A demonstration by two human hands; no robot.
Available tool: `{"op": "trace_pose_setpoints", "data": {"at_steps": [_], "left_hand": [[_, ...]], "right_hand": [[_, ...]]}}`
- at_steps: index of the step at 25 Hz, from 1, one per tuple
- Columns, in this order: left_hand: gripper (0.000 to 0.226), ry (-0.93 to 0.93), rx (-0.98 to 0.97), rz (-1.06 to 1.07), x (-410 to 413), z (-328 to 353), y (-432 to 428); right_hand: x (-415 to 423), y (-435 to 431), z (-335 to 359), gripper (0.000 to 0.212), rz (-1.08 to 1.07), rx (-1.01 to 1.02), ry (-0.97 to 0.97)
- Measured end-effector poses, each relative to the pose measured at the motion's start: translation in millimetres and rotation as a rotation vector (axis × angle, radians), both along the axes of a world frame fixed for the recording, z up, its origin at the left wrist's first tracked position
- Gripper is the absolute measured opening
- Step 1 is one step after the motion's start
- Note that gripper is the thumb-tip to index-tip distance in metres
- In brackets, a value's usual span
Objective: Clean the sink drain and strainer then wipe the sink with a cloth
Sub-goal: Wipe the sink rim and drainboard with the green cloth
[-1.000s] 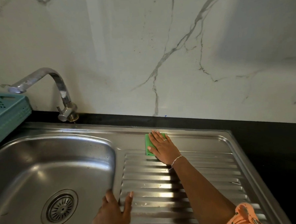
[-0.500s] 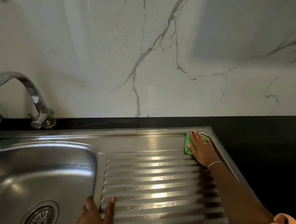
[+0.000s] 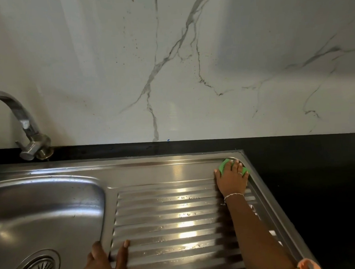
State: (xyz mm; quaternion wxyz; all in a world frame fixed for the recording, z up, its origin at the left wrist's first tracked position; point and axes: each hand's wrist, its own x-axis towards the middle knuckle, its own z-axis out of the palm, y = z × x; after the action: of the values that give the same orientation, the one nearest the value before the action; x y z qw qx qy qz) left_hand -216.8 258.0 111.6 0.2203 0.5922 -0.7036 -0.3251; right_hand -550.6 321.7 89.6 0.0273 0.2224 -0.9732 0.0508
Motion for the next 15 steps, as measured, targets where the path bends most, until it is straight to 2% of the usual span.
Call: {"op": "trace_pose_setpoints", "data": {"at_steps": [2,3,6,7,8,10,13,15], "left_hand": [[0.101,0.031,-0.036,0.023,-1,4,3],[0.103,0.033,-0.041,0.03,-1,4,4],[0.103,0.029,-0.042,0.016,-1,2,2],[0.103,0.026,-0.044,0.013,-1,1,2],[0.102,0.02,-0.05,0.012,-1,0,1],[0.107,0.002,-0.051,-0.005,0,-2,1],[0.129,0.042,-0.09,-0.036,0,-8,0],[0.131,0.051,-0.095,-0.043,-1,-12,-3]], "right_hand": [[-2,0,4,0.054,-0.005,-0.058,0.005],[-4,0,6,0.049,-0.022,-0.172,-0.013],[-12,0,23,0.039,-0.183,-0.824,-0.181],[-15,0,29,0.041,-0.216,-0.995,-0.196],[-20,-1,33,0.044,-0.222,-1.071,-0.149],[-28,-5,35,0.049,-0.178,-0.946,-0.029],[-33,-14,14,0.053,-0.042,-0.411,-0.069],[-35,-18,1,0.055,0.006,-0.131,-0.06]]}}
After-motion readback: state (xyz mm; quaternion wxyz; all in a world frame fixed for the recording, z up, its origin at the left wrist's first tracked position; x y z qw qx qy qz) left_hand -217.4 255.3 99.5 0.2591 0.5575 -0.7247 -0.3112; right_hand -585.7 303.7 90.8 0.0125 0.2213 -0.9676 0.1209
